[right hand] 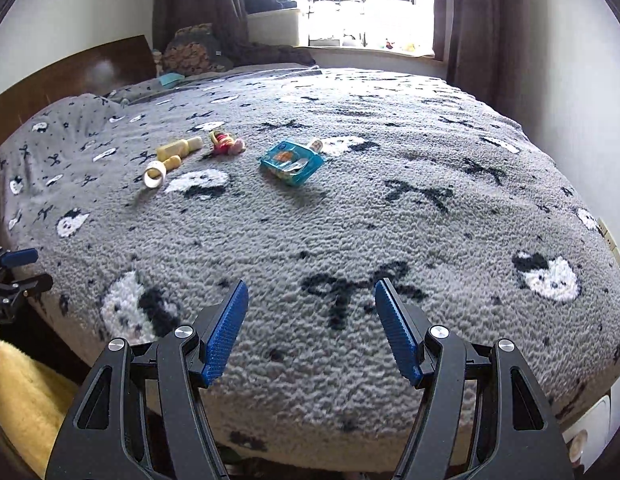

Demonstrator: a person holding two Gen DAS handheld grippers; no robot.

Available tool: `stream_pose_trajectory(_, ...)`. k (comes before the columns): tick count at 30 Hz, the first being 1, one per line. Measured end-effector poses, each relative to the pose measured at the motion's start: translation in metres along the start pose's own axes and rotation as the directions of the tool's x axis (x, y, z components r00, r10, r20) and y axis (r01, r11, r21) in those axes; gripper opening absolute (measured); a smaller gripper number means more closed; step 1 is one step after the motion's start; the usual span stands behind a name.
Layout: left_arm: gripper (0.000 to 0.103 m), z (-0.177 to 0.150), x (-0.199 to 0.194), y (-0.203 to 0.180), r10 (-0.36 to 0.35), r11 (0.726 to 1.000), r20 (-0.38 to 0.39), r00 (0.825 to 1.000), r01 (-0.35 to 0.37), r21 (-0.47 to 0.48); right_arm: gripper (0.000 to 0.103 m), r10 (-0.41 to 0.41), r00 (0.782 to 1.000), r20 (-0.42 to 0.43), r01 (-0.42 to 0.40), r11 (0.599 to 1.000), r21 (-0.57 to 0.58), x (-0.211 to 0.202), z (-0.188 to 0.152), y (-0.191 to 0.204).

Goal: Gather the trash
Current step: 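Grasp the blue wipe packet with the right tool while the left tool grasps the white tape roll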

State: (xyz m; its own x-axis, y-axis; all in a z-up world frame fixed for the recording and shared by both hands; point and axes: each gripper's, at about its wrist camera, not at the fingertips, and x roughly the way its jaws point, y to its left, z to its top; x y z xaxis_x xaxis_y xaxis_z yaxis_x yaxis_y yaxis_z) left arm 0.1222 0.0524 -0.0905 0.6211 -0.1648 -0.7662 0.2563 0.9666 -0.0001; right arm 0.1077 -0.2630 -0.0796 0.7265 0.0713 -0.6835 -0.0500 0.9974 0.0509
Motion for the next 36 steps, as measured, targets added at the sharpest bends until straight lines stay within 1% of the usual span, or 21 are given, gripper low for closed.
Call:
stream_pose_trajectory(1,0.083,0.002,0.003,0.008,0.004,1.000,0.000,1.000,-0.004,-0.005,0.067,-0.003,1.000,-0.004,0.003,1.000,0.002,0.004,0.006,-0.001)
stream_pose_trajectory(4,0.083,0.016,0.016,0.014,0.015,1.000,-0.006,1.000,-0.015,-0.014,0.067,-0.010,1.000,-0.015,0.010,1.000,0.009,0.020,0.022,-0.004)
stream_pose_trajectory(7,0.083,0.027,0.032,0.016,0.016,1.000,-0.008,1.000,-0.016,-0.012,0.067,0.008,0.999,-0.036,-0.008,1.000,0.024,0.044,0.035,0.001)
stream_pose_trajectory(10,0.083,0.041,0.045,0.015,0.006,1.000,-0.006,1.000,-0.006,-0.012,0.067,0.007,0.999,-0.048,-0.007,1.000,0.016,0.065,0.051,0.007)
stream_pose_trajectory(14,0.083,0.058,0.062,0.009,-0.025,0.999,-0.013,1.000,0.025,-0.024,0.067,-0.006,0.998,-0.059,0.006,1.000,0.008,0.096,0.072,0.015)
stream_pose_trajectory(18,0.083,0.076,0.081,-0.002,-0.024,1.000,-0.030,0.999,0.024,-0.012,0.067,-0.045,0.997,-0.058,0.043,0.999,-0.033,0.122,0.090,0.026)
stream_pose_trajectory(21,0.083,0.092,0.092,-0.007,-0.025,1.000,-0.034,0.999,0.024,-0.015,0.067,-0.070,0.996,-0.063,0.066,0.996,-0.057,0.139,0.099,0.030)
stream_pose_trajectory(26,0.083,0.117,0.108,-0.015,-0.022,1.000,-0.010,1.000,0.022,-0.008,0.067,-0.069,0.995,-0.067,0.065,0.996,-0.063,0.154,0.107,0.032)
stream_pose_trajectory(29,0.081,0.130,0.119,-0.018,-0.018,1.000,0.005,1.000,0.018,-0.006,0.067,-0.063,0.996,-0.064,0.058,0.996,-0.070,0.157,0.110,0.033)
stream_pose_trajectory(32,0.074,0.138,0.132,-0.022,-0.017,1.000,-0.004,1.000,0.017,-0.007,0.067,-0.055,0.996,-0.064,0.050,0.996,-0.068,0.160,0.112,0.031)
stream_pose_trajectory(33,0.064,0.140,0.135,-0.023,-0.020,1.000,-0.009,1.000,0.020,-0.007,0.067,-0.048,0.997,-0.065,0.043,0.997,-0.066,0.161,0.113,0.030)
stream_pose_trajectory(34,0.051,0.141,0.138,-0.024,-0.023,1.000,-0.014,1.000,0.023,-0.006,0.067,-0.039,0.997,-0.063,0.035,0.997,-0.065,0.161,0.114,0.030)
stream_pose_trajectory(35,0.046,0.142,0.140,-0.026,-0.023,1.000,-0.019,1.000,0.023,-0.004,0.067,-0.029,0.998,-0.062,0.024,0.998,-0.065,0.162,0.115,0.029)
stream_pose_trajectory(36,0.038,0.141,0.141,-0.027,-0.021,1.000,-0.021,1.000,0.021,0.000,0.066,-0.020,0.998,-0.065,0.016,0.998,-0.068,0.162,0.115,0.030)
